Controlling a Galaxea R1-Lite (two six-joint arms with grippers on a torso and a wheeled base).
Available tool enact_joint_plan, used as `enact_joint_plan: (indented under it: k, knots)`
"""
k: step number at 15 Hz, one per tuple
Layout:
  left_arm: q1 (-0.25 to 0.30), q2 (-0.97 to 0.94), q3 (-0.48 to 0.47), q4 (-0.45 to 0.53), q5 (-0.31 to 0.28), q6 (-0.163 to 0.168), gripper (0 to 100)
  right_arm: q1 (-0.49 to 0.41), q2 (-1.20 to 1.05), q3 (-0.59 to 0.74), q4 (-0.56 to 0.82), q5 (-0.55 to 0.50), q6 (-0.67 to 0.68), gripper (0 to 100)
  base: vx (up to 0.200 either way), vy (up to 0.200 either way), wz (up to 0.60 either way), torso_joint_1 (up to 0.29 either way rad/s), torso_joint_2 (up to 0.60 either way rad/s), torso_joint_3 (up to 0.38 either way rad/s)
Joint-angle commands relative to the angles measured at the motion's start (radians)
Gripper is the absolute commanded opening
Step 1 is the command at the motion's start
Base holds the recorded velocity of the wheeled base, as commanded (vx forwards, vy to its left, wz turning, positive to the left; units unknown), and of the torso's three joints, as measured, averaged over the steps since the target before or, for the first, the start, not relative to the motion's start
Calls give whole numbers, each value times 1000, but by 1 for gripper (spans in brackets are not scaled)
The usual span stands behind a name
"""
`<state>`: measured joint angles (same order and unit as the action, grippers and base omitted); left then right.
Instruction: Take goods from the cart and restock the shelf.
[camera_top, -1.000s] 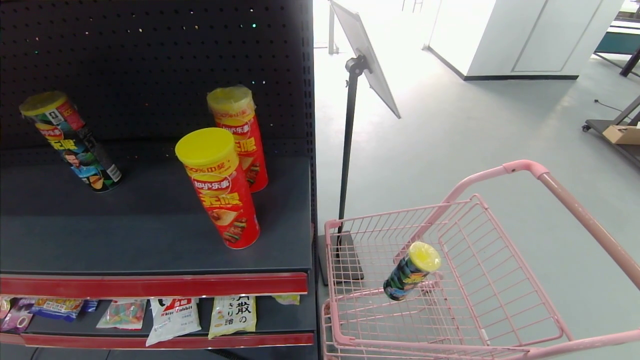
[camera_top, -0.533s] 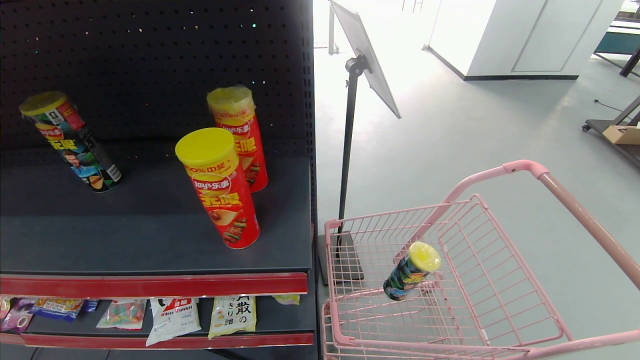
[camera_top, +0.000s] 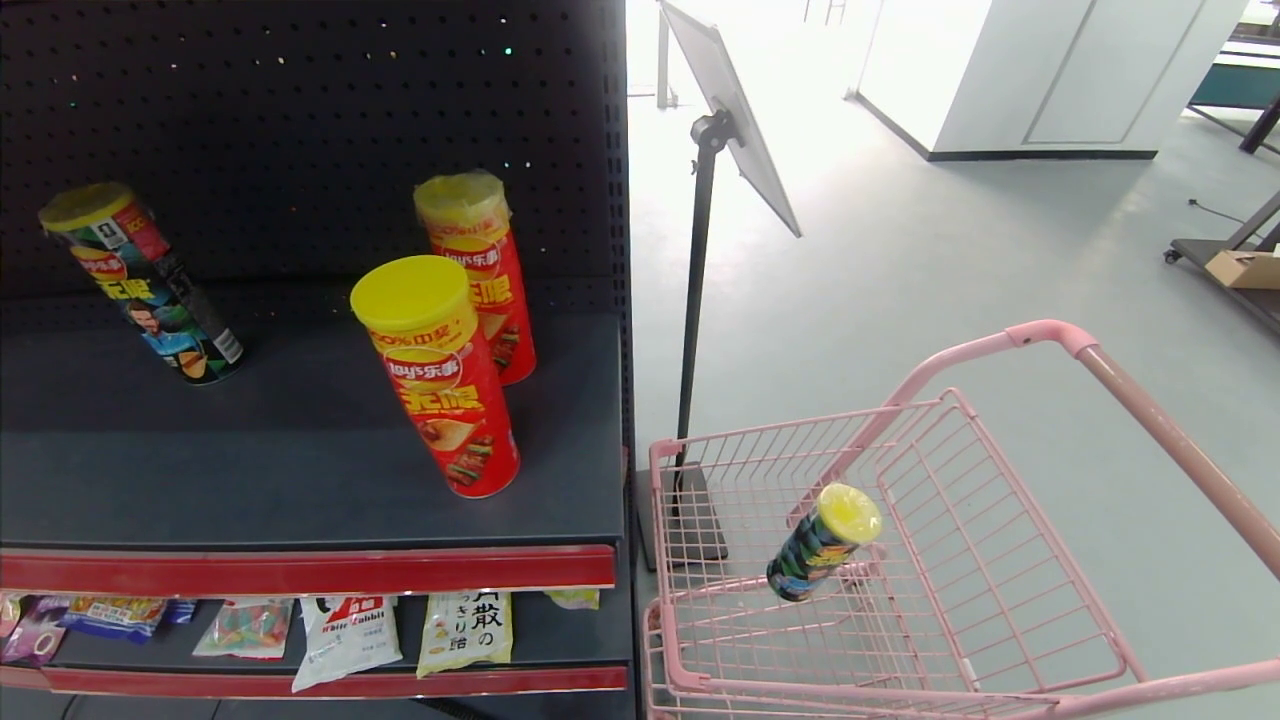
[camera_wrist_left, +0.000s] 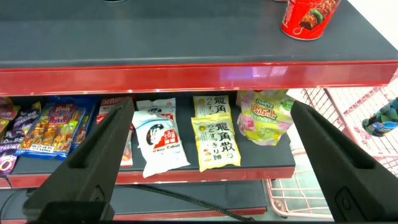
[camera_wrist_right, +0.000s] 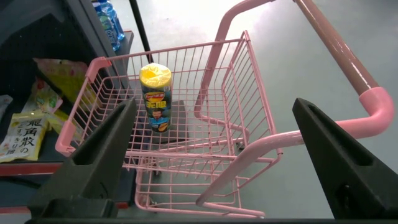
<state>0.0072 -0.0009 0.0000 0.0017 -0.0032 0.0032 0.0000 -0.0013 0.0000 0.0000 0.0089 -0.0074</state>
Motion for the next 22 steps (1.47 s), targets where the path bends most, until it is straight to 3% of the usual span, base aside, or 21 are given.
enact_joint_plan:
  k: [1, 11, 22]
  knots:
    - [0, 1, 0, 0, 0, 0, 100, 0, 1, 0, 0, 0, 3, 100, 0, 0, 0, 0, 0, 0]
    - [0, 1, 0, 0, 0, 0, 100, 0, 1, 0, 0, 0, 3, 100, 0, 0, 0, 0, 0, 0]
    - [0, 1, 0, 0, 0, -2, 100, 0, 1, 0, 0, 0, 4, 100, 0, 0, 0, -148, 335, 179]
